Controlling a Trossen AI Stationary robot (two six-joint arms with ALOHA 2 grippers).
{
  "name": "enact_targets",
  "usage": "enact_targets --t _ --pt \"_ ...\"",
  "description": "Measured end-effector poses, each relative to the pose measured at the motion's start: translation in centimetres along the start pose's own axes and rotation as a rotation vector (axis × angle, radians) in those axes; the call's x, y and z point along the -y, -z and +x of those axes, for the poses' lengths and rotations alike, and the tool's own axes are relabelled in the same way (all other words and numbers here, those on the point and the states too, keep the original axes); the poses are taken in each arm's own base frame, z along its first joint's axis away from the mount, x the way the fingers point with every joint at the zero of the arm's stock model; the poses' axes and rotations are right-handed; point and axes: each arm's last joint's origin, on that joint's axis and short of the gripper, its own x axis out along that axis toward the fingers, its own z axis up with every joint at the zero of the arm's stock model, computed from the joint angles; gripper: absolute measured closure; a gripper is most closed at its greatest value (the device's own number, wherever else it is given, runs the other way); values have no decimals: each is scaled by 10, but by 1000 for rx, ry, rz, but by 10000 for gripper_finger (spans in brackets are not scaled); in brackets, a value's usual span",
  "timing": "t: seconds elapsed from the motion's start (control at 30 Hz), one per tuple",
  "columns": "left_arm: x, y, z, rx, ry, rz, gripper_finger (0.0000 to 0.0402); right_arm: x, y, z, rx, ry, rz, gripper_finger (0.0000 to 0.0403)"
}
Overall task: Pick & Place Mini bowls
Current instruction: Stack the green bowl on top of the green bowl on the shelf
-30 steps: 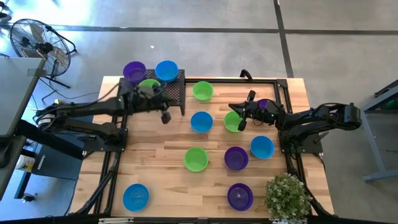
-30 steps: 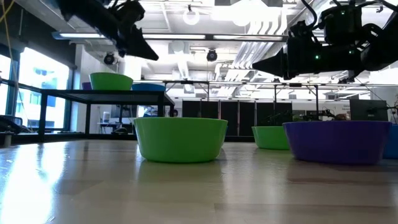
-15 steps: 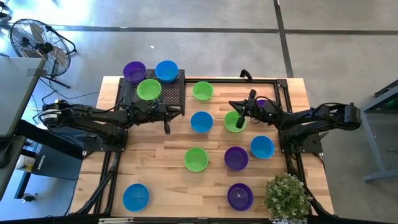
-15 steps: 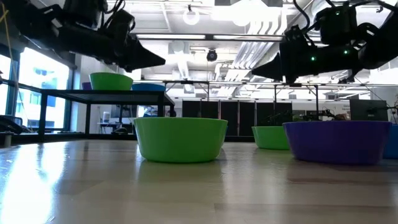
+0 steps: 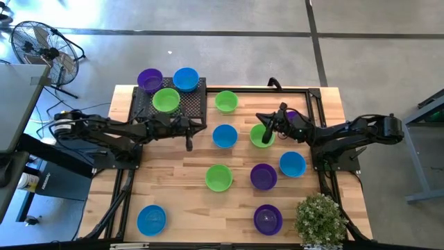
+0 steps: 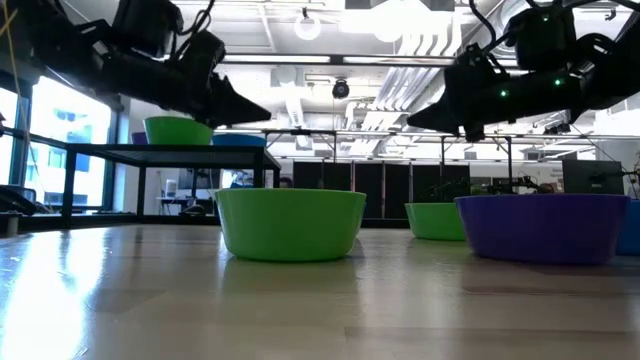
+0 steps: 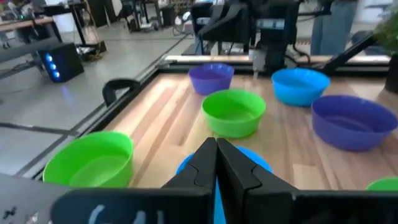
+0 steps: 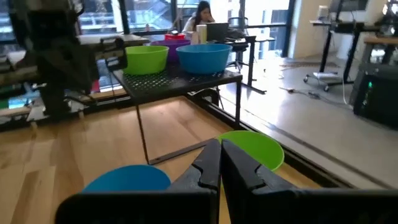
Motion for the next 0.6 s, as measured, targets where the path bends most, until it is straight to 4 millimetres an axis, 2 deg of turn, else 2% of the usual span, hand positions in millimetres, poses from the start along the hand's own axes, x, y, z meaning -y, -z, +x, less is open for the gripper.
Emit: enact_targets --t 0.27,0.6 --pt "0 8 1 -69 -3 -62 399 0 2 0 -25 -14 26 402" --pt "-1 4 2 -48 -31 -58 399 2 22 -2 -229 6 1 402"
